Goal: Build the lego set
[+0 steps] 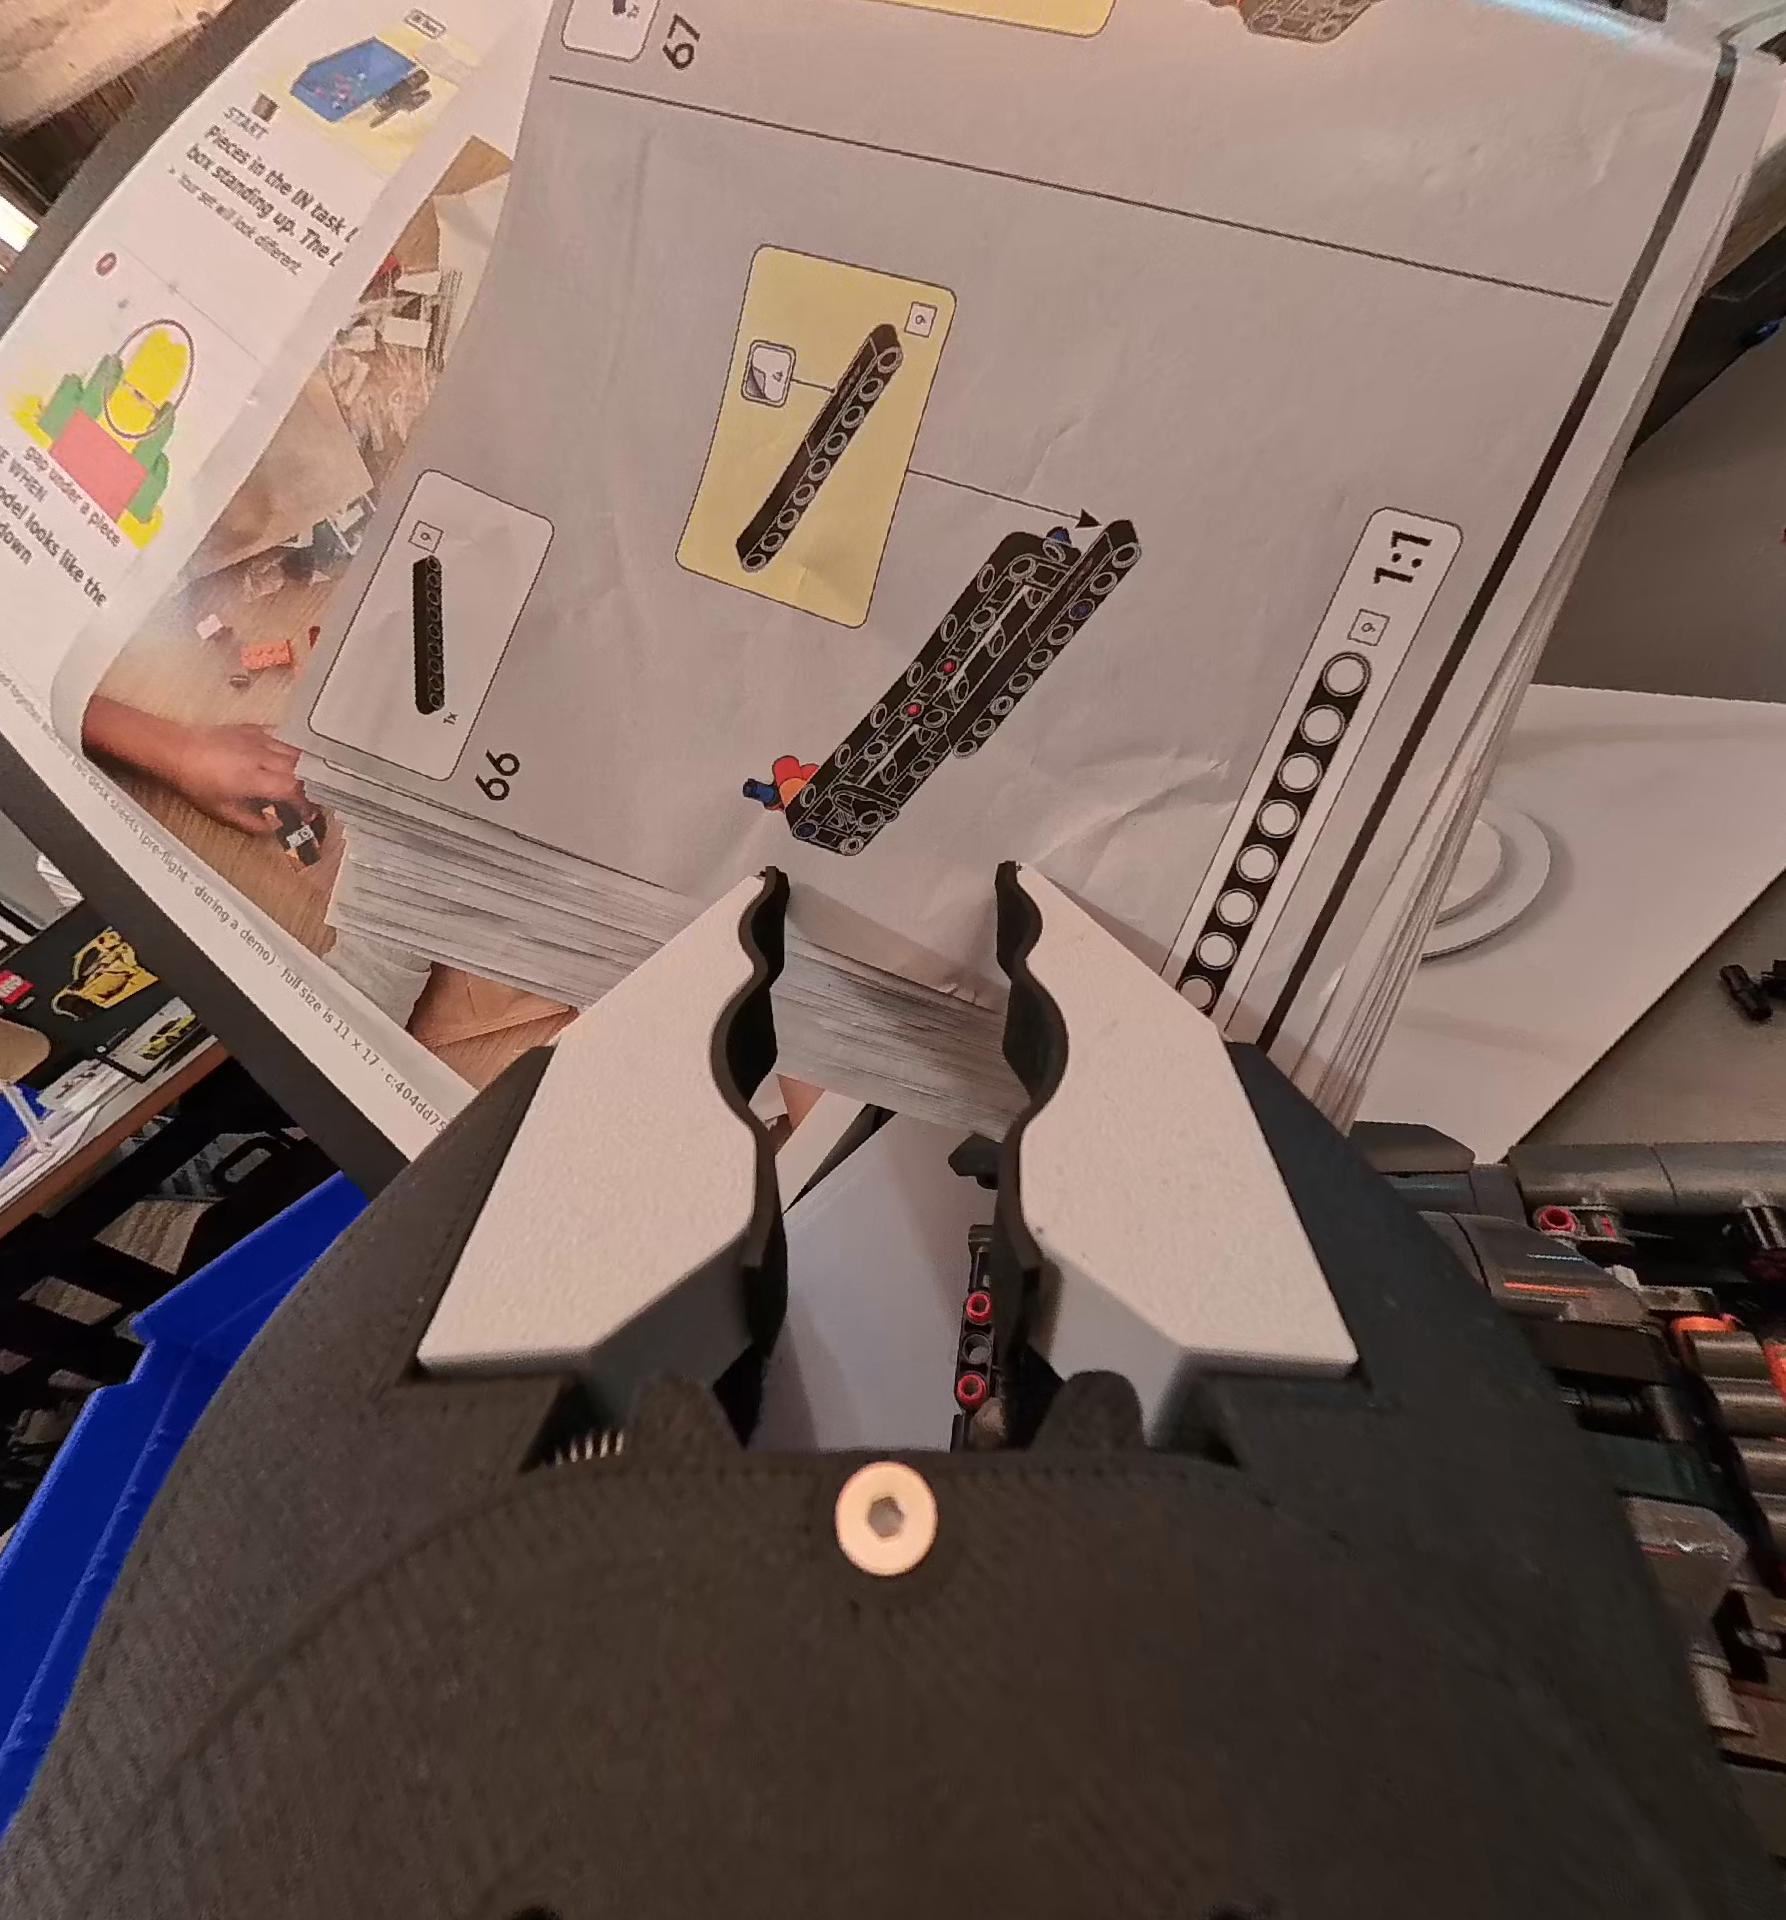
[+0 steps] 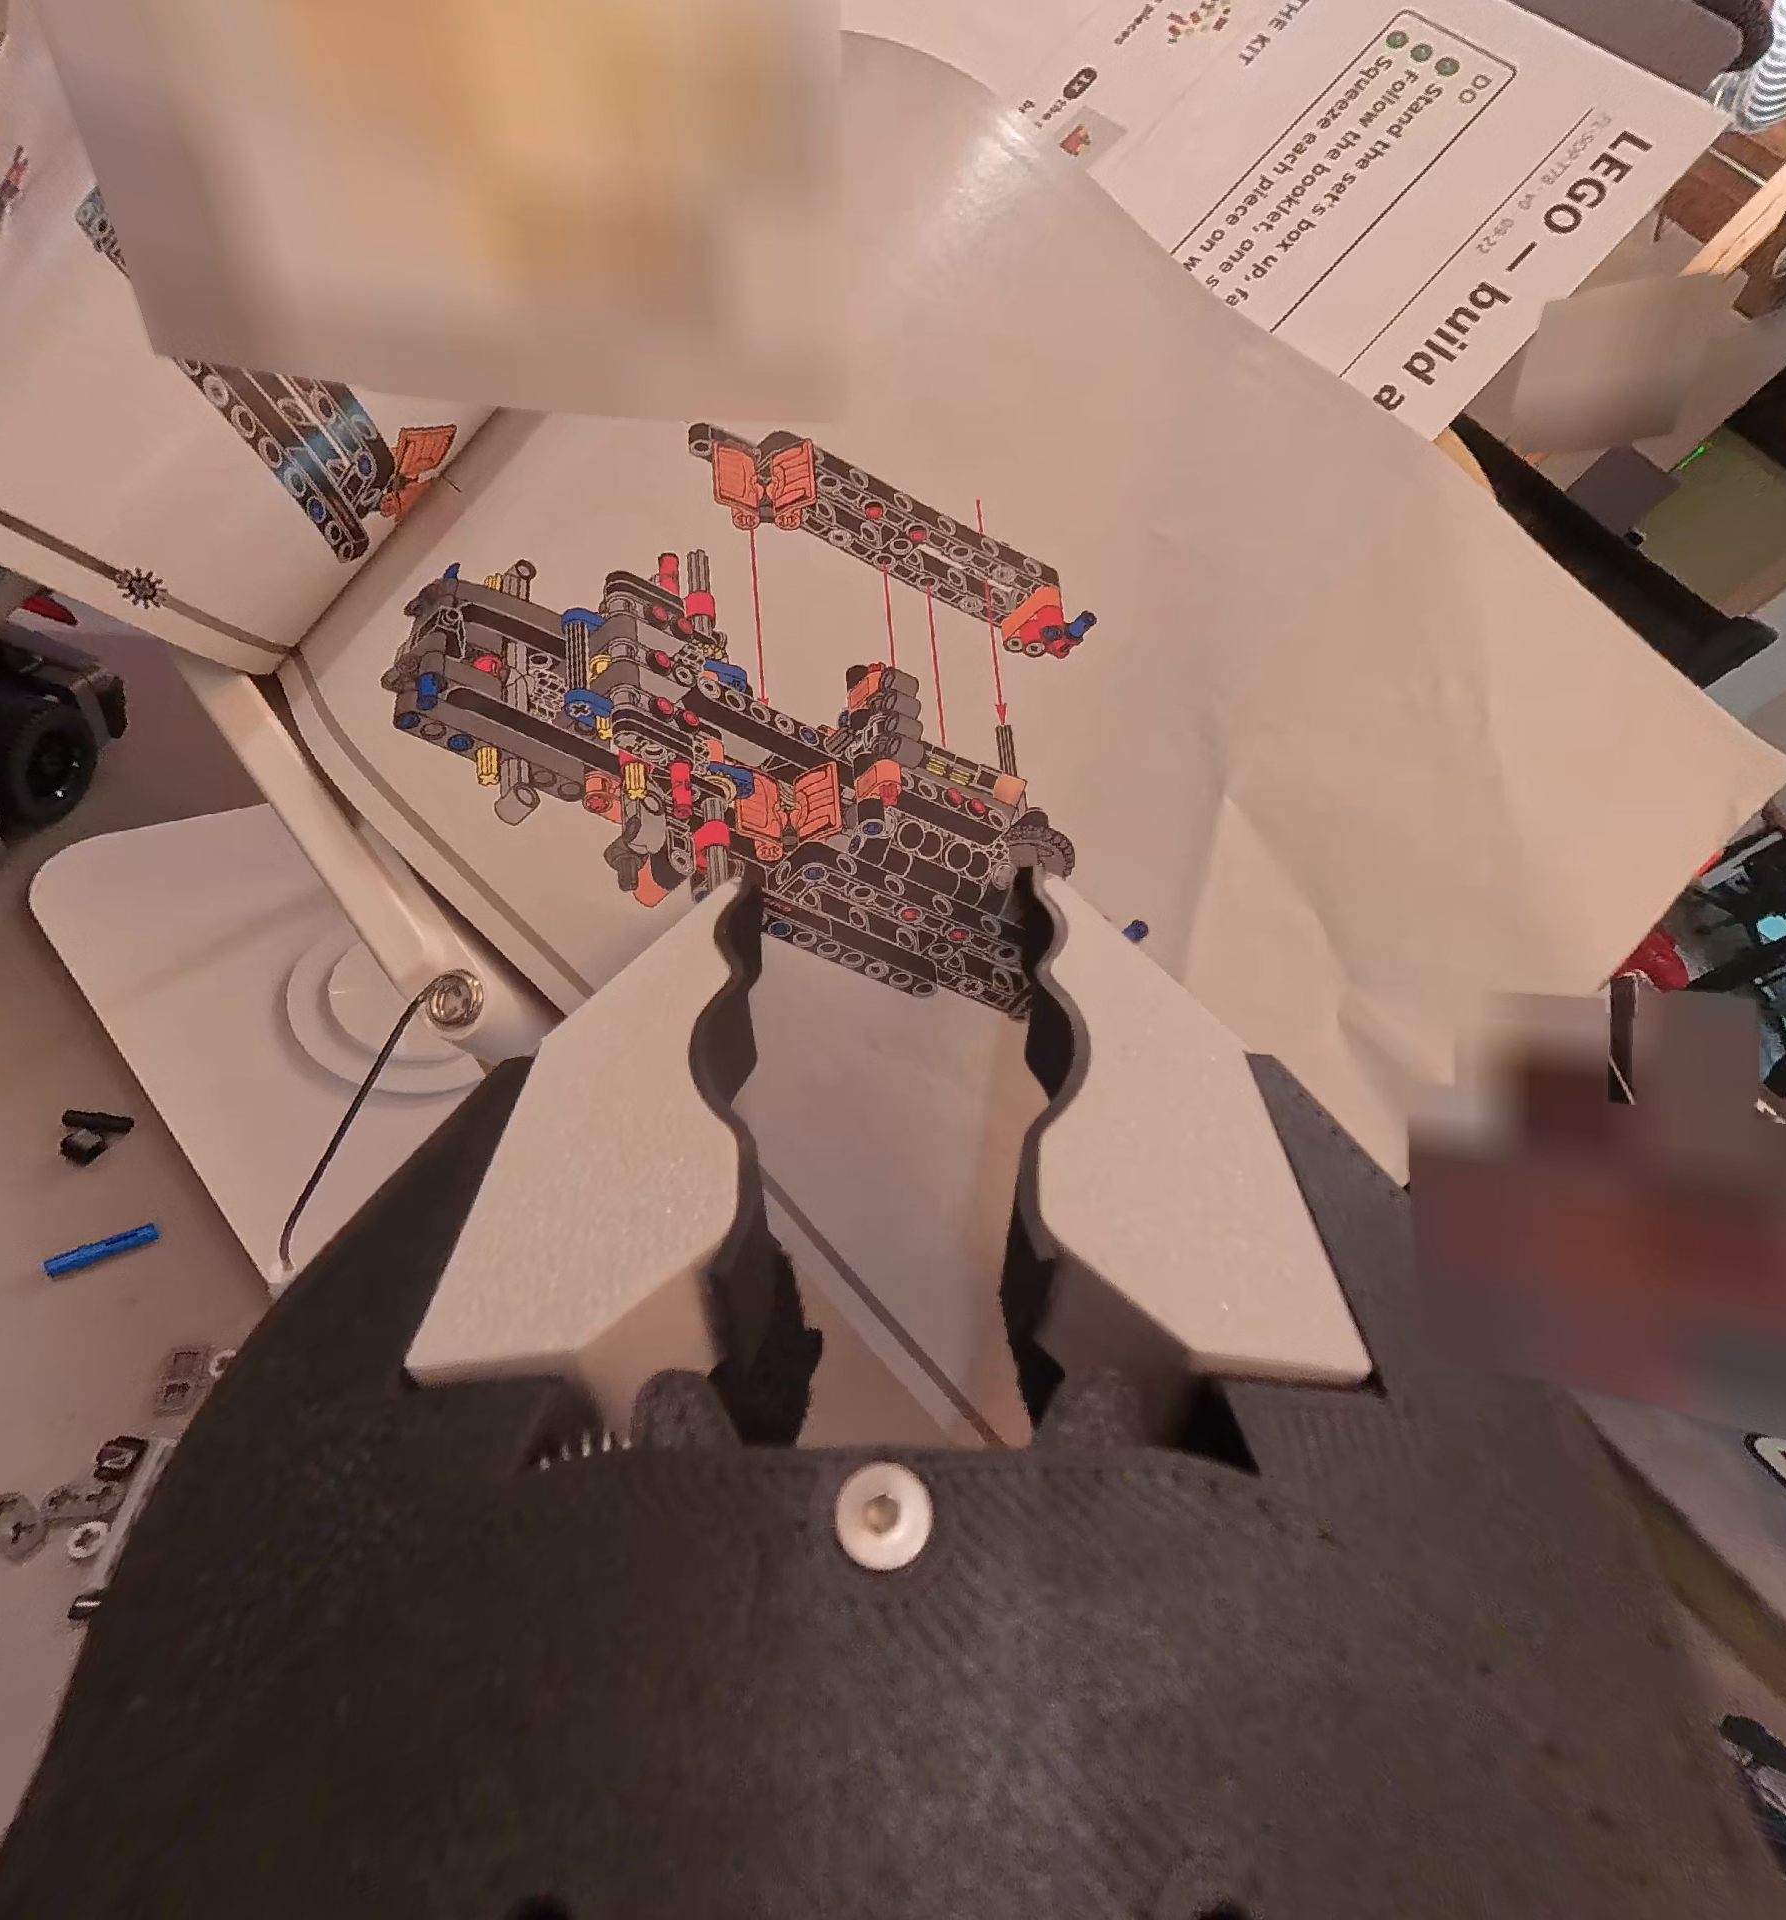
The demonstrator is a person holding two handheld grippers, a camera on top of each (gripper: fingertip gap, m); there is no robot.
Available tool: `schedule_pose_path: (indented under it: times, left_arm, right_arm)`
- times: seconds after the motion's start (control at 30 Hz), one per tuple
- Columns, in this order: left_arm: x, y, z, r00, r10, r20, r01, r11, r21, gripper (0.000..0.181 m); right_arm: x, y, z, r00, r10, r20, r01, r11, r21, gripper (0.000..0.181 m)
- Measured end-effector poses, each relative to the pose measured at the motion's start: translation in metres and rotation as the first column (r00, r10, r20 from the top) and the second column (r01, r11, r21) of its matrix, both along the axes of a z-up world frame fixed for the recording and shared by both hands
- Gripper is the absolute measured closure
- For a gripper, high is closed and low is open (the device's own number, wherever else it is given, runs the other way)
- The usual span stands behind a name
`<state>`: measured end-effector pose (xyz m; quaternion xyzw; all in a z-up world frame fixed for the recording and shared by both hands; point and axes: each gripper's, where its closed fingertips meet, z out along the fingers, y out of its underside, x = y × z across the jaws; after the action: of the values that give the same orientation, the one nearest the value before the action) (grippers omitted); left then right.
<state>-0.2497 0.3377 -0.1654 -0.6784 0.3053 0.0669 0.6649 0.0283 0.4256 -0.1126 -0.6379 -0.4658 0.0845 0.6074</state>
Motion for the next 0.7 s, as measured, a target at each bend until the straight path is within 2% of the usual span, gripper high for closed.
schedule_pose_path:
  times: [0.13,0.37,0.47,0.63,0.7]
  left_arm:
    - [0.0,0.0,0.0,1.0,-0.001,0.0,0.001,1.0,-0.001,0.142]
    - [-0.001,0.0,0.0,1.0,0.005,0.006,-0.005,1.0,0.001,0.14]
    - [-0.001,0.001,0.0,1.0,0.007,0.011,-0.007,1.0,-0.002,0.14]
    - [-0.002,0.001,0.0,1.0,0.008,0.014,-0.008,1.0,-0.002,0.139]
    - [-0.002,0.001,0.0,1.0,0.007,0.016,-0.007,1.0,-0.003,0.139]
  right_arm:
    - [0.006,0.006,0.006,0.998,-0.036,-0.045,0.036,0.999,-0.002,0.114]
    - [0.006,0.006,0.004,0.999,-0.024,-0.049,0.023,1.0,-0.02,0.111]
    - [0.009,0.007,0.005,0.998,-0.033,-0.046,0.033,0.999,-0.008,0.119]
    - [0.022,0.018,0.01,0.99,-0.107,-0.095,0.105,0.994,-0.026,0.097]
    - [0.022,0.019,0.008,0.99,-0.105,-0.089,0.104,0.994,-0.024,0.096]
